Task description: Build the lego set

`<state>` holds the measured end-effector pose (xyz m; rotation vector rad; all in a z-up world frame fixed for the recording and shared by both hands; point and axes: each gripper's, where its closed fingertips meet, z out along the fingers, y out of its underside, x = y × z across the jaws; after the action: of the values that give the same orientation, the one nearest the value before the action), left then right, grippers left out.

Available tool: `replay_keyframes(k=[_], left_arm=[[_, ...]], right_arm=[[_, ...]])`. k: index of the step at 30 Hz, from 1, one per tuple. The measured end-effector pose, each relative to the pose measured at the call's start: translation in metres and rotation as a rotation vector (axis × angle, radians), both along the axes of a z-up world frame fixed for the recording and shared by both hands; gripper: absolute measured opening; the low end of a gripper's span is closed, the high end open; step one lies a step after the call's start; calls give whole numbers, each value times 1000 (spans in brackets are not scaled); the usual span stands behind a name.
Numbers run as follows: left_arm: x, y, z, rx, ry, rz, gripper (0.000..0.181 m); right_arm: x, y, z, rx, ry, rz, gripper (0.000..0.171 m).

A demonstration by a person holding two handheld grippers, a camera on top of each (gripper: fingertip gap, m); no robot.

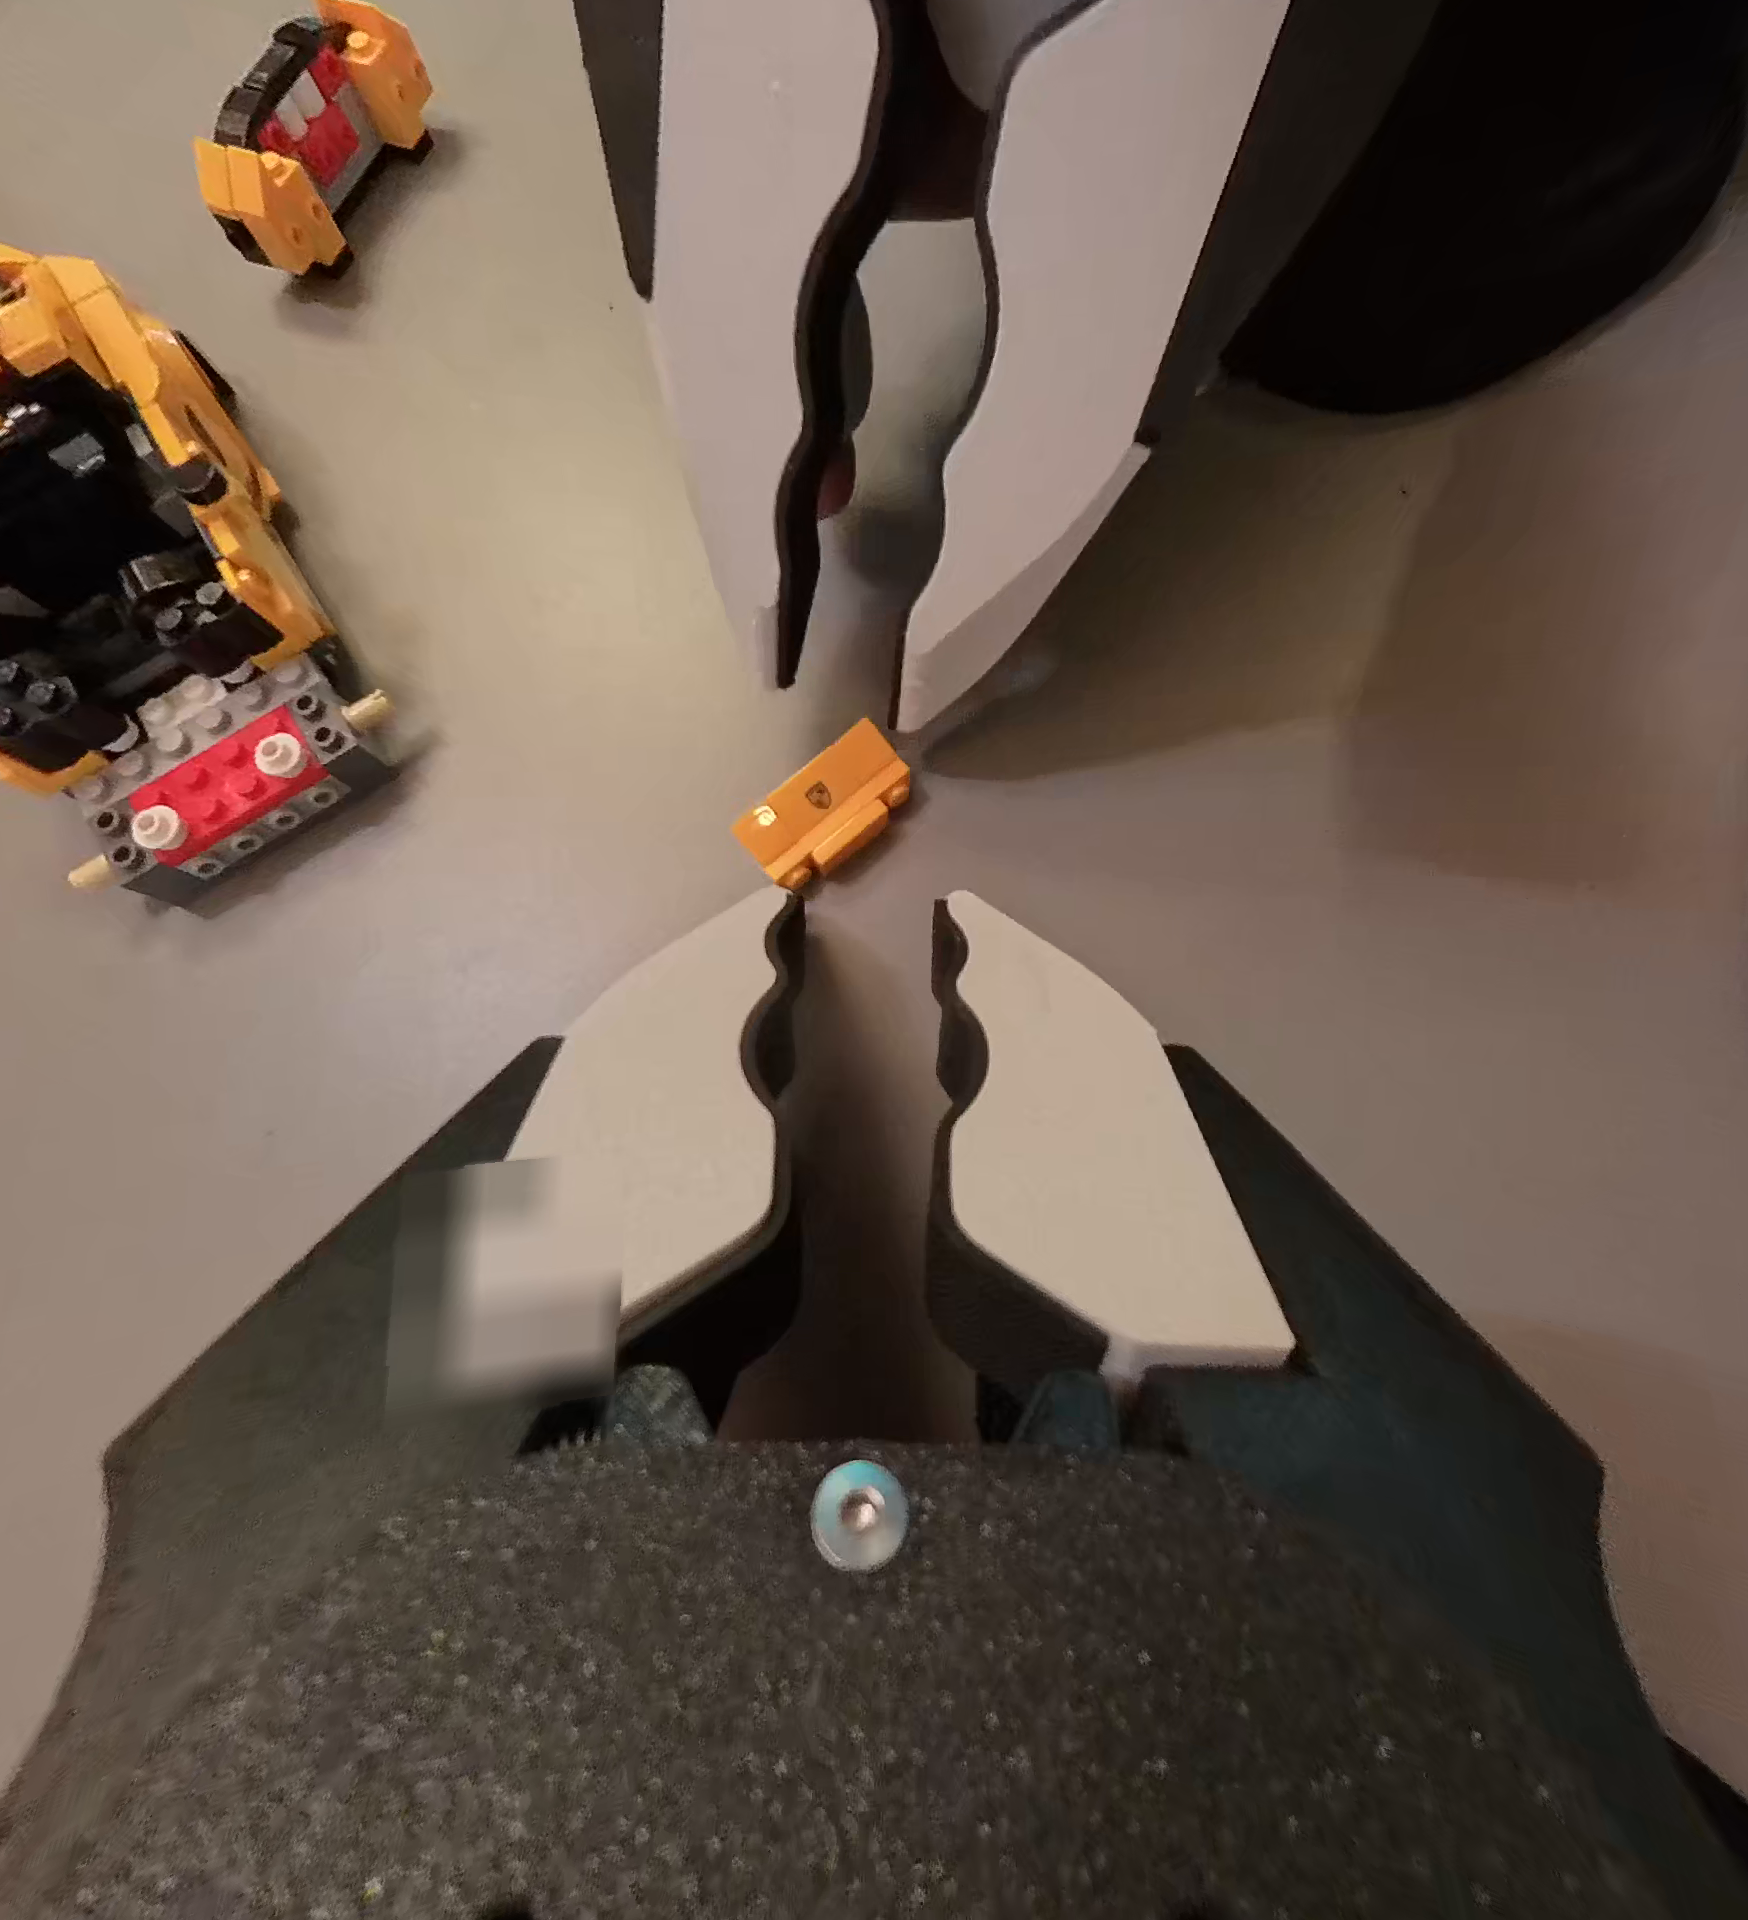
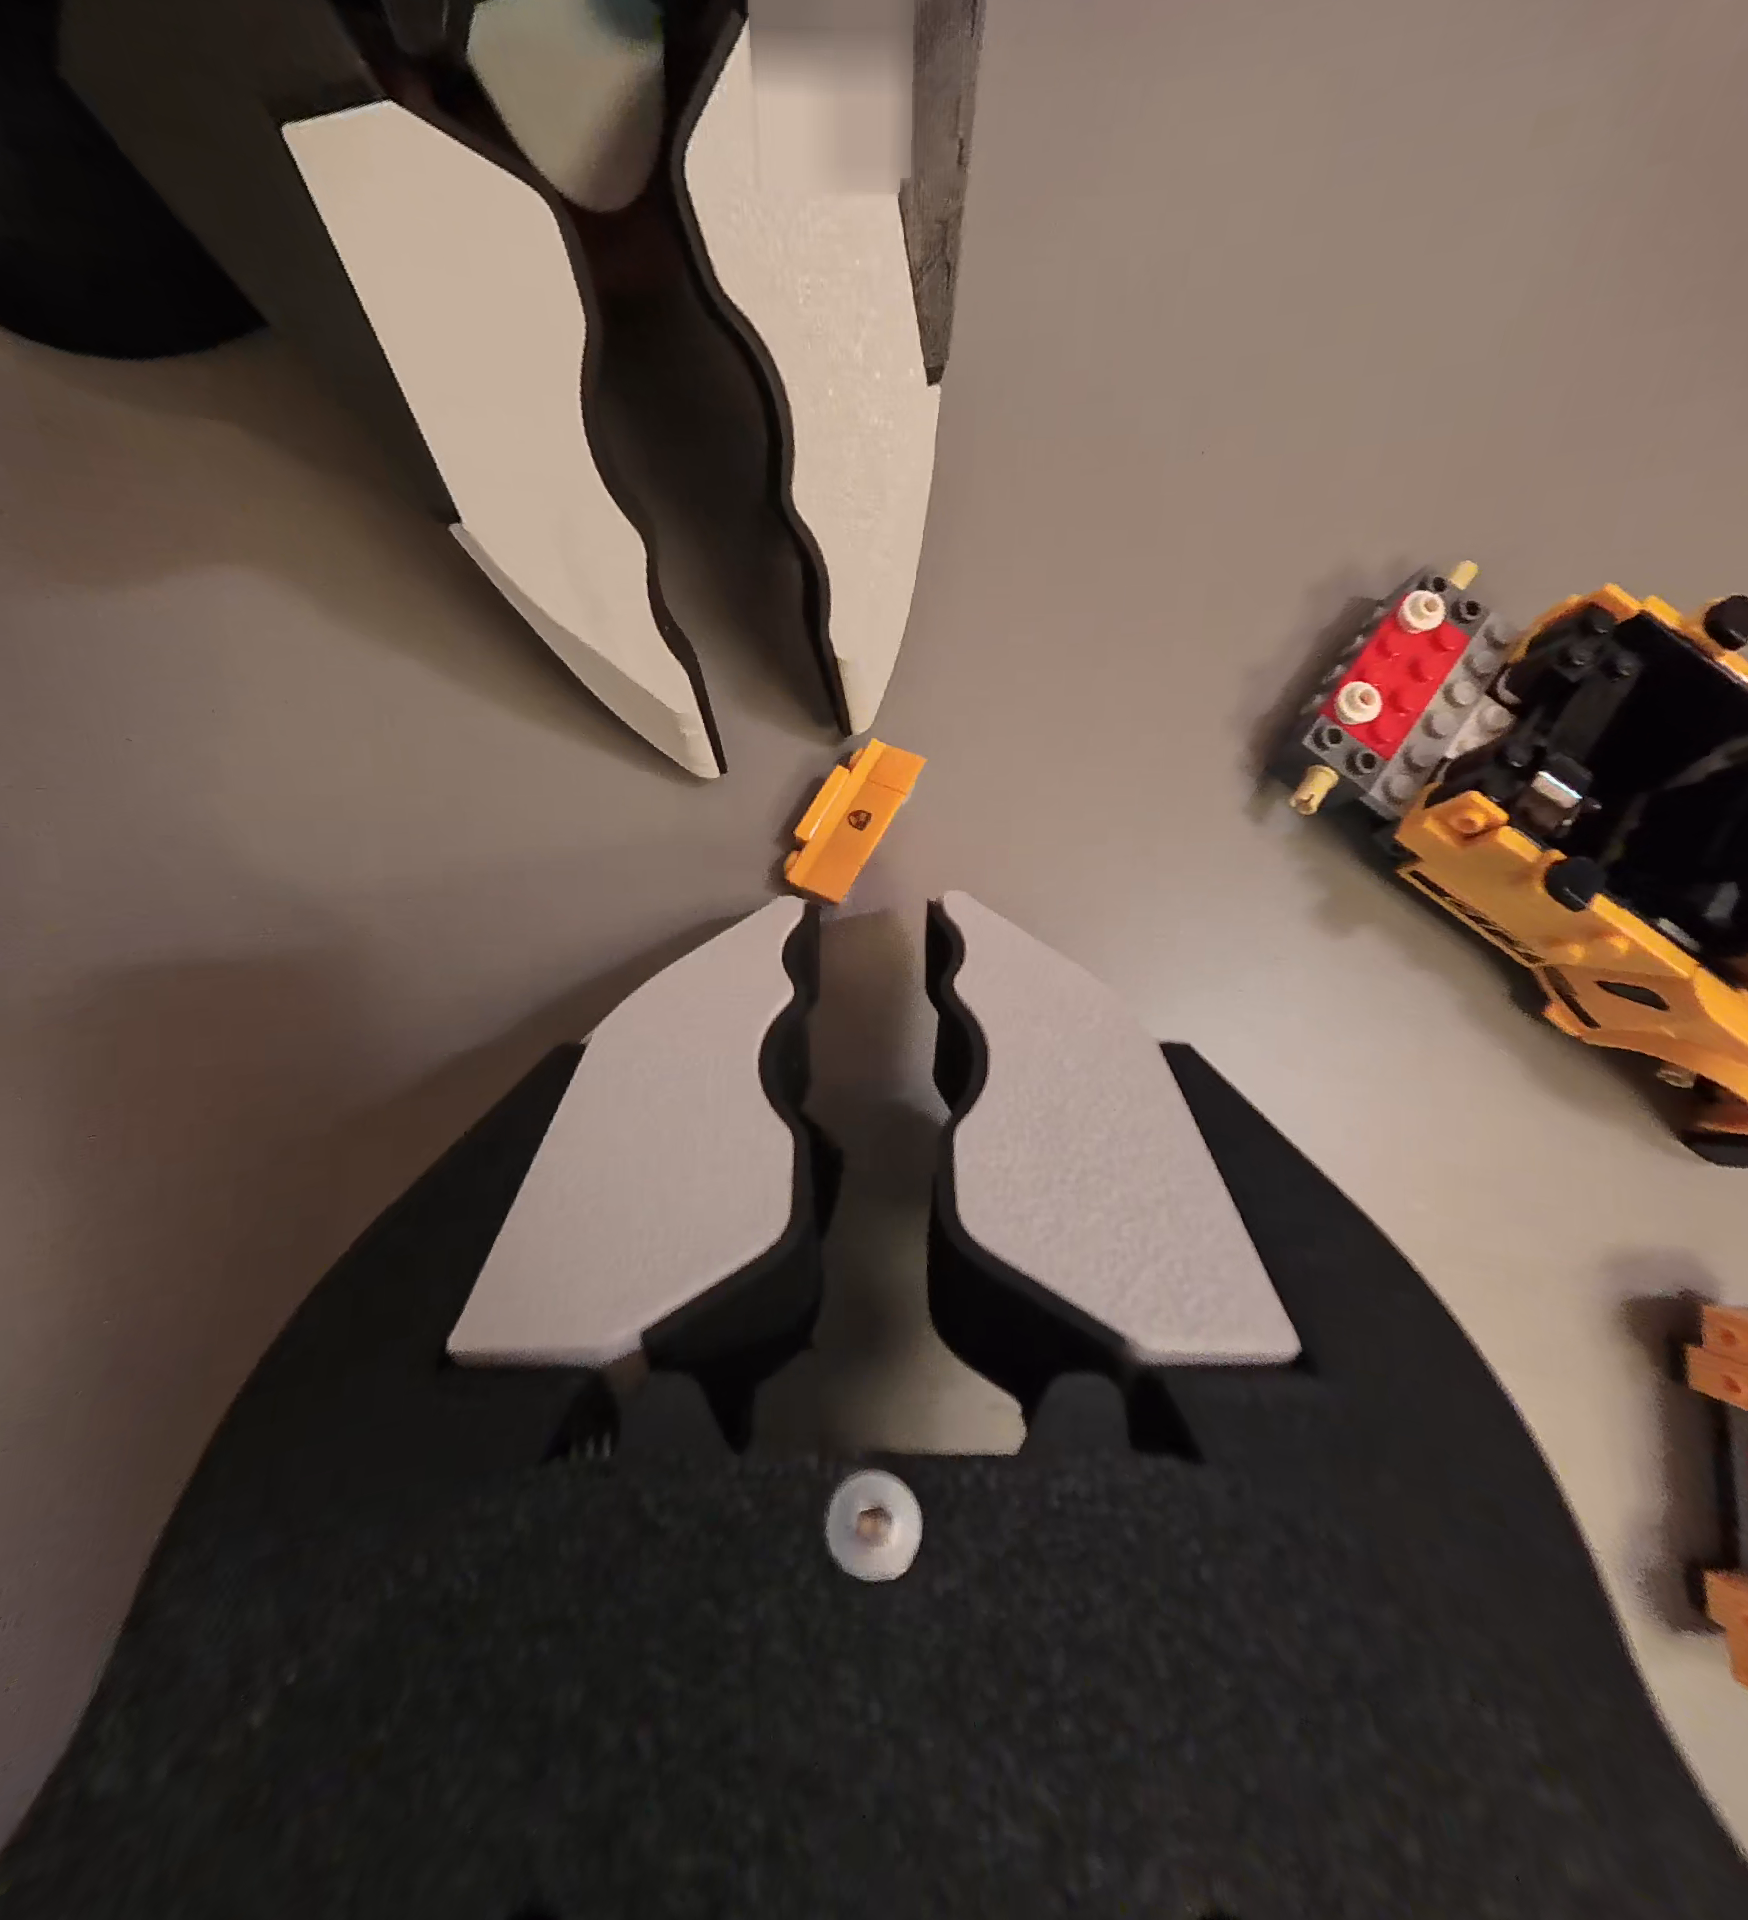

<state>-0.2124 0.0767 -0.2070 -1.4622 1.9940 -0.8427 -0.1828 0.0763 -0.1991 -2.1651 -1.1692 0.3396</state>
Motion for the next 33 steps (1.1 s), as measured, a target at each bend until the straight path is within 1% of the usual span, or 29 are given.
replay_keyframes(k=[4, 6, 8, 9, 10, 13, 15, 17, 18, 19, 20, 22, 24, 27, 31, 33], left_arm=[[1, 7, 7, 1, -39, 29, 21], [1, 10, 14, -21, -65, 52, 11], [4, 20, 30, 4, -155, 104, 0], [6, 27, 42, 21, -217, 140, 0], [7, 33, 55, 26, -283, 180, 0], [3, 56, 92, 23, -476, 317, 0], [-1, 70, 107, 27, -556, 391, 0], [-4, 81, 119, 42, -614, 448, 0], [-5, 85, 124, 58, -635, 466, 0], [-5, 87, 128, 76, -644, 474, 0], [-4, 90, 131, 93, -641, 478, 0], [0, 94, 136, 127, -634, 479, 0], [5, 96, 141, 149, -619, 465, 0], [18, 102, 145, 170, -603, 454, 0], [37, 107, 142, 153, -581, 442, 0], [43, 107, 137, 147, -569, 439, 0]], right_arm=[[11, 8, 16, 61, 50, -46, 19], [21, 19, 33, 132, 120, -102, 21], [37, 36, 53, 240, 184, -205, 23], [47, 45, 64, 301, 215, -266, 16], [58, 52, 77, 365, 250, -326, 0], [93, 66, 115, 529, 319, -463, 0], [126, 81, 141, 675, 307, -556, 0], [157, 101, 154, 725, 297, -628, 0], [172, 113, 158, 737, 306, -659, 10], [184, 124, 162, 765, 312, -664, 21], [195, 136, 163, 799, 286, -659, 23], [214, 158, 161, 879, 140, -631, 29], [221, 176, 161, 956, -21, -555, 30], [220, 200, 160, 1006, -212, -434, 34], [221, 225, 150, 1012, -371, -317, 34], [224, 231, 146, 1004, -412, -265, 32]])
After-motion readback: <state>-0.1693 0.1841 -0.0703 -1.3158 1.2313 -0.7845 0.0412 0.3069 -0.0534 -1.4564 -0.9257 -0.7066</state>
